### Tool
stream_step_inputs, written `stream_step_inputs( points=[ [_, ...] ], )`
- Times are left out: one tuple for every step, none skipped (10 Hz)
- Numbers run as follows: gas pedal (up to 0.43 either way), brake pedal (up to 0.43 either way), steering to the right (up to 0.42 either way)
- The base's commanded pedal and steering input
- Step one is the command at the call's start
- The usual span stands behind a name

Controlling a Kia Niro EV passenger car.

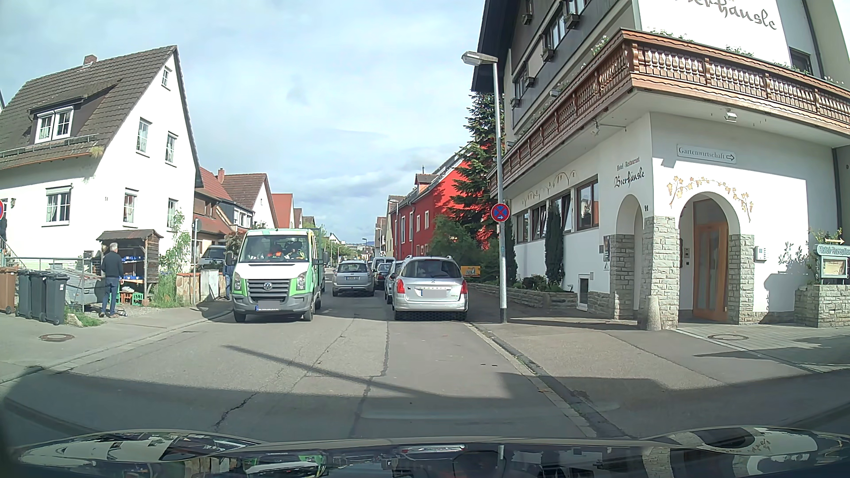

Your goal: Follow the waypoints while adhering to traffic rules and regulations

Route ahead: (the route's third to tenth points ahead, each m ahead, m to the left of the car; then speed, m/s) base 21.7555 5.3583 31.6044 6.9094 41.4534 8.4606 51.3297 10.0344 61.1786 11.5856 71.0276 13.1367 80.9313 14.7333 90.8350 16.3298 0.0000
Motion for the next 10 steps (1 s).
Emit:
stream_step_inputs(
  points=[
    [0.000, 0.220, -0.043],
    [0.000, 0.226, -0.043],
    [0.000, 0.220, -0.043],
    [0.000, 0.220, -0.043],
    [0.000, 0.226, -0.043],
    [0.000, 0.220, -0.043],
    [0.000, 0.220, -0.043],
    [0.000, 0.220, -0.043],
    [0.000, 0.220, -0.043],
    [0.000, 0.220, -0.043]
  ],
)
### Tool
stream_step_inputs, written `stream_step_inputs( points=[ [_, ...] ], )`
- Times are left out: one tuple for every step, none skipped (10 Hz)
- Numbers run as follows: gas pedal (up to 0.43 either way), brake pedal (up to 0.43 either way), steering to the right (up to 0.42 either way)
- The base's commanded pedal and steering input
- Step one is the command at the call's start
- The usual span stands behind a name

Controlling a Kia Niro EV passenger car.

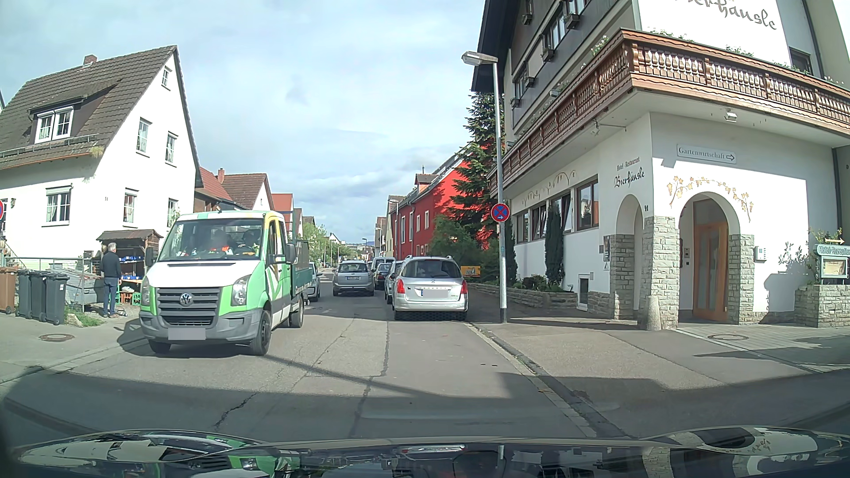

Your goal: Follow the waypoints while adhering to traffic rules and regulations

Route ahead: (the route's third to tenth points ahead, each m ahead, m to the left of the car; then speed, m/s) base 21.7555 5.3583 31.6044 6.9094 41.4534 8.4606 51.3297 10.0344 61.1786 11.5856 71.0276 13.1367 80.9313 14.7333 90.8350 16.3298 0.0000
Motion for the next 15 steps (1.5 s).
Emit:
stream_step_inputs(
  points=[
    [0.000, 0.220, -0.043],
    [0.000, 0.213, -0.043],
    [0.000, 0.183, -0.043],
    [0.000, 0.073, -0.043],
    [0.000, 0.000, -0.043],
    [0.000, 0.000, -0.042],
    [0.000, 0.000, -0.041],
    [0.000, 0.000, -0.041],
    [0.000, 0.000, -0.041],
    [0.000, 0.000, -0.041],
    [0.000, 0.000, -0.041],
    [0.000, 0.000, -0.040],
    [0.067, 0.000, -0.038],
    [0.098, 0.000, -0.034],
    [0.118, 0.000, -0.030]
  ],
)
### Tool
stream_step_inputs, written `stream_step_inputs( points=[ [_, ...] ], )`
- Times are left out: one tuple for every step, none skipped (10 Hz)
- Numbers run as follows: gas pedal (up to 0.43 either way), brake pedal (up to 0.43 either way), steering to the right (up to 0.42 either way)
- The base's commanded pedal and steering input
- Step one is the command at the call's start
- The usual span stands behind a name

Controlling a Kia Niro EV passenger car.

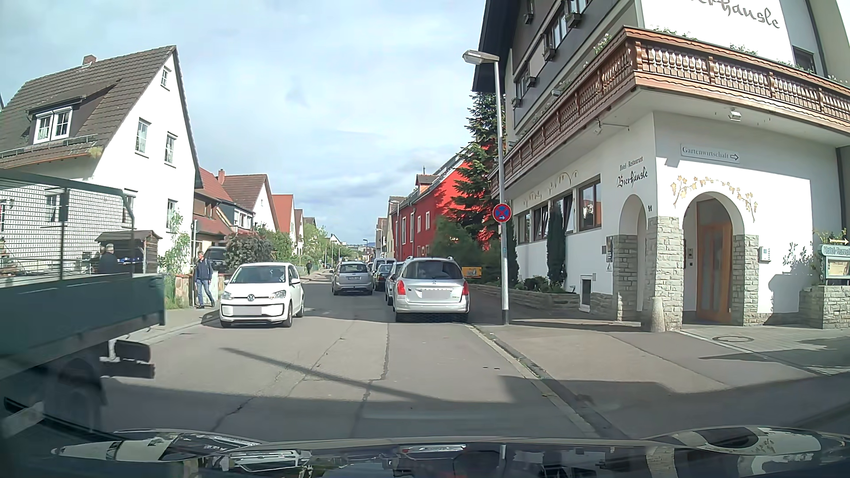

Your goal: Follow the waypoints while adhering to traffic rules and regulations

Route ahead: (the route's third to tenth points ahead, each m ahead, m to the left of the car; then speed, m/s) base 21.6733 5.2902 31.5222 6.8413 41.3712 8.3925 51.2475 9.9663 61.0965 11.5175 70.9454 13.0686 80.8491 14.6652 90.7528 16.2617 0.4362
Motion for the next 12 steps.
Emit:
stream_step_inputs(
  points=[
    [0.138, 0.000, -0.026],
    [0.138, 0.000, -0.025],
    [0.150, 0.000, -0.025],
    [0.157, 0.000, -0.025],
    [0.169, 0.000, -0.024],
    [0.169, 0.000, -0.023],
    [0.169, 0.000, -0.022],
    [0.177, 0.000, -0.021],
    [0.177, 0.000, -0.018],
    [0.177, 0.000, -0.017],
    [0.177, 0.000, -0.016],
    [0.177, 0.000, -0.017]
  ],
)
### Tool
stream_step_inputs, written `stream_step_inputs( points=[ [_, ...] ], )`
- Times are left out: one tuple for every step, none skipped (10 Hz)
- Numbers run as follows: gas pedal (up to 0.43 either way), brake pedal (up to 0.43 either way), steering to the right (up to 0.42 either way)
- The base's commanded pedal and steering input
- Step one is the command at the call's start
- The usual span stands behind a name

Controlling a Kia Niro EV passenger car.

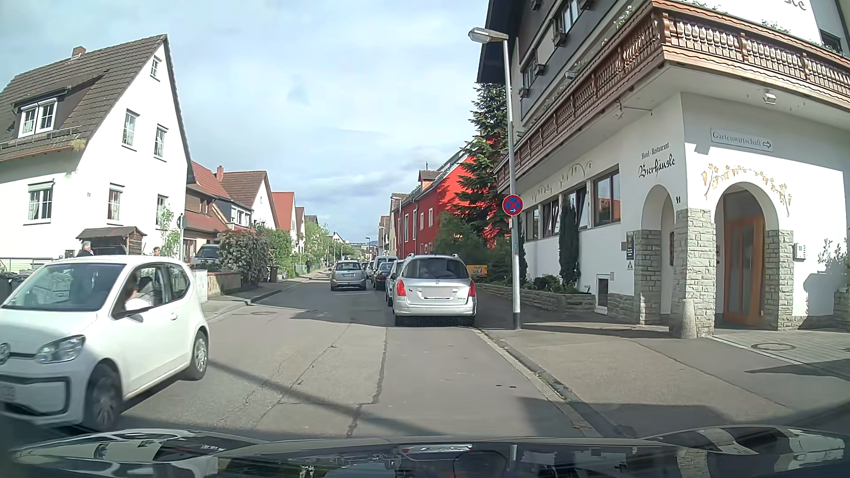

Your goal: Follow the waypoints while adhering to traffic rules and regulations

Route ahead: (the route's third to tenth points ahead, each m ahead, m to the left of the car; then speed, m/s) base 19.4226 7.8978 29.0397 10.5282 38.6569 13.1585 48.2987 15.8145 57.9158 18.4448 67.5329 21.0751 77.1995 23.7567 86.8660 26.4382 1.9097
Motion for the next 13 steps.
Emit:
stream_step_inputs(
  points=[
    [0.177, 0.000, -0.021],
    [0.177, 0.000, -0.030],
    [0.177, 0.000, -0.040],
    [0.177, 0.000, -0.051],
    [0.177, 0.000, -0.066],
    [0.177, 0.000, -0.088],
    [0.177, 0.000, -0.114],
    [0.177, 0.000, -0.133],
    [0.177, 0.000, -0.161],
    [0.177, 0.000, -0.184],
    [0.177, 0.000, -0.199],
    [0.177, 0.000, -0.212],
    [0.177, 0.000, -0.224]
  ],
)
